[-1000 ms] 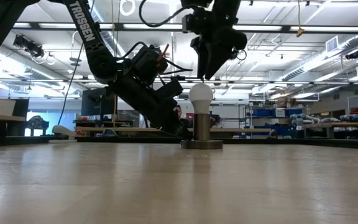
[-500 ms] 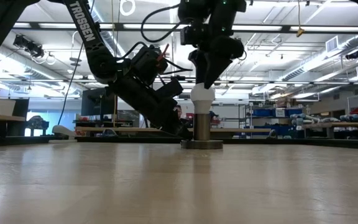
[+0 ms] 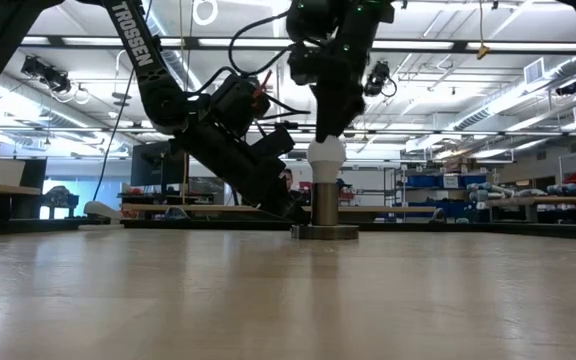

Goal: Screw lightbulb
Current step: Insert the white lightbulb into the gold lamp

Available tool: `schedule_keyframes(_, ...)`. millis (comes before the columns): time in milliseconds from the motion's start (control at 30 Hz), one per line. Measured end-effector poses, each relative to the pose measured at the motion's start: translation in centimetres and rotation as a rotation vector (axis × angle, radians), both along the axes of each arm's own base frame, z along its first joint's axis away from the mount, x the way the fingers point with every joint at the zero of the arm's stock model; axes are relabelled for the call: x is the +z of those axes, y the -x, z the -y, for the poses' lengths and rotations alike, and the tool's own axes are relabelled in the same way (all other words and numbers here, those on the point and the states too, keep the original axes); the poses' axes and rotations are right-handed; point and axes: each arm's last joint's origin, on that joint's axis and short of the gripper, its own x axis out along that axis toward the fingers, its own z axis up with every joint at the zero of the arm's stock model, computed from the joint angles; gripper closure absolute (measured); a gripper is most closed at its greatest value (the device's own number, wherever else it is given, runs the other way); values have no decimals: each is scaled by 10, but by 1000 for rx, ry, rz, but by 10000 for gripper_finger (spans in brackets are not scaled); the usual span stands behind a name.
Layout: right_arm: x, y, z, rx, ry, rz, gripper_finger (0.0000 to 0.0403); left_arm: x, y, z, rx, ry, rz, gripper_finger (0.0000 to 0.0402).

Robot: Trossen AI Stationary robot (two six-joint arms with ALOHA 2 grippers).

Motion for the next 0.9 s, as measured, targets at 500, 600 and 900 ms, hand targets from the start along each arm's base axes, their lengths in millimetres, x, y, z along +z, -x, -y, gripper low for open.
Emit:
schedule_keyframes(500,29,1,-1,132,92,51,123,0,0,0,7,-4,-3,400)
schedule_keyframes(600,35,2,-2,352,157,33,115,0,0,0,7,-5,-2,400)
schedule_keyframes(900,8,1,7,536,117,-27,128,0,0,0,7,-4,-3,400)
